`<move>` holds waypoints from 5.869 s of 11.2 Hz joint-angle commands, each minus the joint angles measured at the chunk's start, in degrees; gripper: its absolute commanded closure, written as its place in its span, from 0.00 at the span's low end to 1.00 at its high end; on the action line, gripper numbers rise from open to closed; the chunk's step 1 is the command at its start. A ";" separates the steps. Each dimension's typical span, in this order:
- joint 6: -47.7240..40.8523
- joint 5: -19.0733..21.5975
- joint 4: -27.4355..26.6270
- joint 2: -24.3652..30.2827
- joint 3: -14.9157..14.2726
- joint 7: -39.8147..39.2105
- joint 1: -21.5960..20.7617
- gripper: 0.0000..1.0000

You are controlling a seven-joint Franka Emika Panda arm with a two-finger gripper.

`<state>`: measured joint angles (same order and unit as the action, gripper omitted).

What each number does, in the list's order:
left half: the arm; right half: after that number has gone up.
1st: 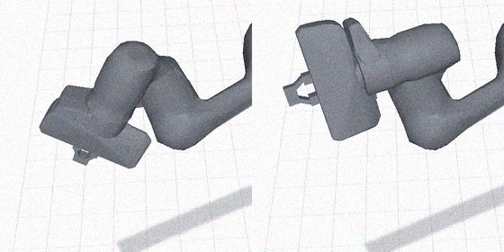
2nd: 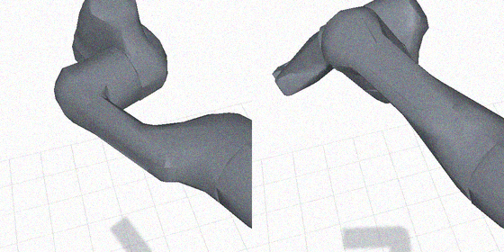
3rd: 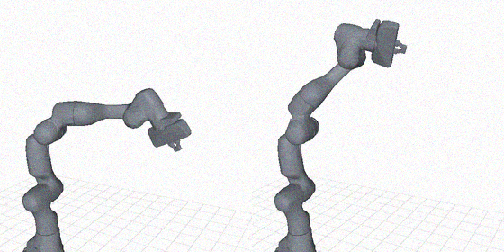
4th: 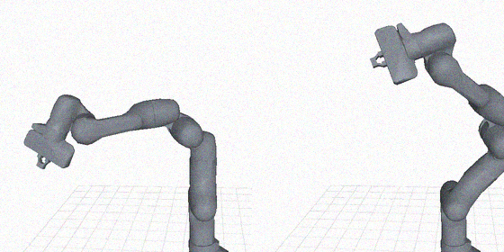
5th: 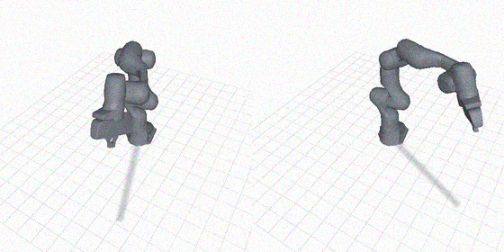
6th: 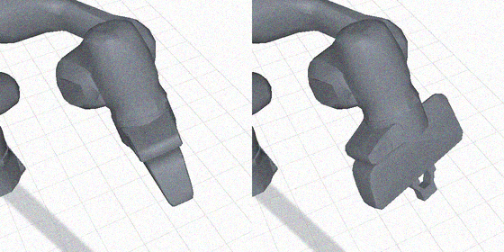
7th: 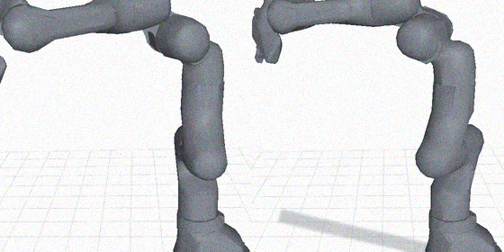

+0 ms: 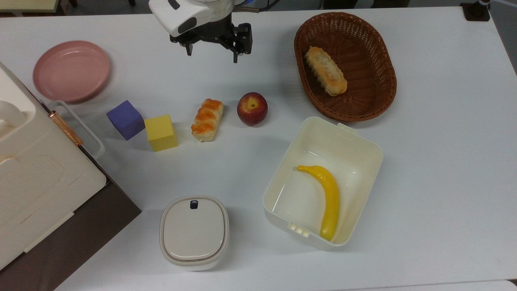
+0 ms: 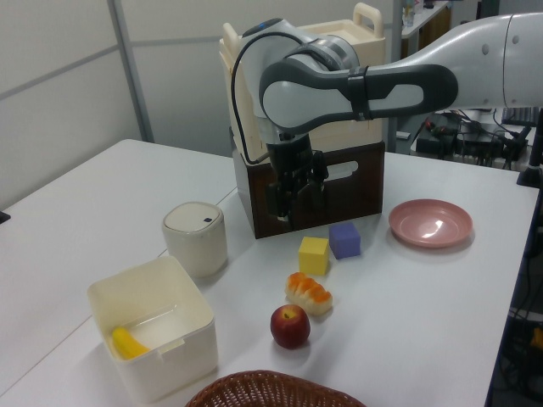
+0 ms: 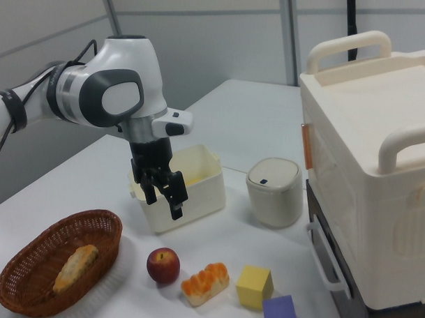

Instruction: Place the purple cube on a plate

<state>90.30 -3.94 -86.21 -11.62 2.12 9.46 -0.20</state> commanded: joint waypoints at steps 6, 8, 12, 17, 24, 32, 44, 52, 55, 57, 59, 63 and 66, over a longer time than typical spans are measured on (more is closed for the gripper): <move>-0.66 -0.28 -1.50 1.69 -0.45 -0.58 -0.51 0.00; -0.48 -0.28 -1.41 1.69 -0.45 -0.58 -0.42 0.00; 1.27 -0.28 -1.59 1.51 -0.45 -0.93 -0.42 0.00; 2.68 -2.20 -1.67 1.07 -0.98 -8.11 2.56 0.00; 14.85 -4.50 -7.11 -0.41 -0.89 -9.03 17.40 0.00; 29.93 -4.68 -7.56 -11.04 -2.21 16.90 18.65 0.00; 33.71 -5.03 -12.04 -13.26 -2.21 6.39 19.96 0.44; 31.35 -0.38 -15.21 -6.23 -2.21 -9.17 25.06 0.38; 28.27 -0.19 -15.30 -4.99 -2.21 -14.19 27.09 0.38; 27.30 -0.28 -15.30 -4.82 -2.30 -18.40 28.84 0.36; 27.29 -0.19 -15.39 -4.90 -2.30 -22.80 29.99 0.36; 27.29 -0.19 -16.08 -4.99 -2.30 -25.28 30.69 0.34; 26.86 -0.19 -16.70 -4.82 -2.38 -26.77 31.75 0.31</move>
<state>118.09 -5.33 -99.99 -19.12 0.02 -14.54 30.89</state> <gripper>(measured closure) 0.317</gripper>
